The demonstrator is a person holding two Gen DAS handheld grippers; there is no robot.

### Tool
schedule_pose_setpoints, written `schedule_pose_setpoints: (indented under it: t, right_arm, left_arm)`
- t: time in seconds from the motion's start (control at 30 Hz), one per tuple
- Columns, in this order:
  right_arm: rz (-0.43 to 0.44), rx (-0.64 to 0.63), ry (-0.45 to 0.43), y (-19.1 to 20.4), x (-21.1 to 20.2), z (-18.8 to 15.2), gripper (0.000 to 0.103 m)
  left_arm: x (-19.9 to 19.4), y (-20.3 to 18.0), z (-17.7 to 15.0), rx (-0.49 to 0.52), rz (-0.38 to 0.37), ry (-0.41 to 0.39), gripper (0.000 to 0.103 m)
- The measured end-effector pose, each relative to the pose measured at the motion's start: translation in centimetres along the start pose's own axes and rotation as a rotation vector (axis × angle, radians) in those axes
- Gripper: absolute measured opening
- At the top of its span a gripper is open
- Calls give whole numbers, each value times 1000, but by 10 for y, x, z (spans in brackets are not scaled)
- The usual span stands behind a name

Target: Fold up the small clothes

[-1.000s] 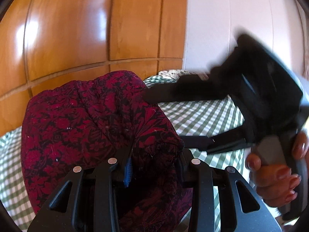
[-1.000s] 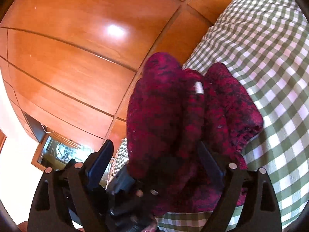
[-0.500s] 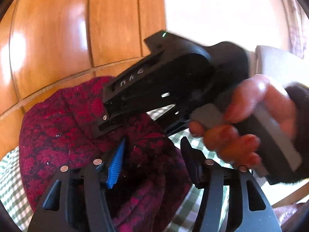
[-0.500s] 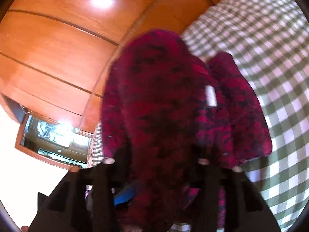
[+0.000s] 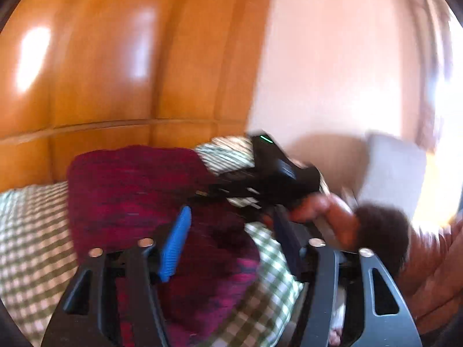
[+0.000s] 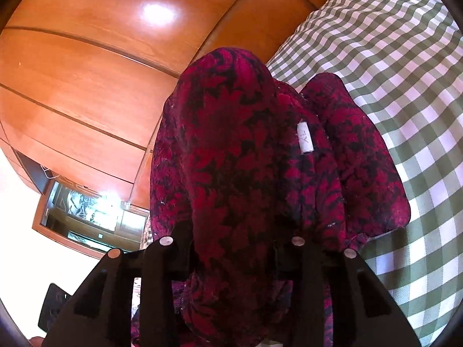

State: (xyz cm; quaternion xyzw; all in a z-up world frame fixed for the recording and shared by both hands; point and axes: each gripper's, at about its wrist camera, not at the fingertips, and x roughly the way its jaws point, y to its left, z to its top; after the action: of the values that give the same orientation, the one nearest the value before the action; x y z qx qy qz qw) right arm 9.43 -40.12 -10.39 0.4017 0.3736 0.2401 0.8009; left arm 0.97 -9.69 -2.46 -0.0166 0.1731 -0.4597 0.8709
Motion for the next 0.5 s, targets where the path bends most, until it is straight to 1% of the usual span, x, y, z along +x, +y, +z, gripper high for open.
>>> schedule_pose_setpoints:
  t: [0.07,0.13,0.2,0.23,0.33,0.4,0.43,0.47,0.5]
  right_arm:
    - [3,4,-5,1,-3,-5,37]
    - [5,8,-9,1,-2,-5,37]
    - [4,8,-15,1,-3,-5,38]
    - [2,7,-19,2,-2,-6,38]
    - [-4,-4,-34,6,-3,-11,41]
    - [-5,-12,-42,7,-2,-13,42]
    - [-5,-15,-44,8,-1,-14,43]
    - [-9,-17,-46,9,-1,-14,45]
    - [-12,-20,-46,11,-1,-15,46]
  left_arm:
    - [-2,31,5,-88,84,-44,67]
    - [-9,51,4,-184,157,-71,67]
    - [-14,75,-2,-287,250,-92,67]
    - [-14,87,-6,-329,305,-86,67]
    - [-8,112,-15,-387,406,-47,67]
    - [-3,121,-23,-398,426,12,67]
    - [5,125,-26,-402,419,50,68]
    - [11,126,-31,-406,398,72,68]
    - [12,124,-32,-410,390,62,68]
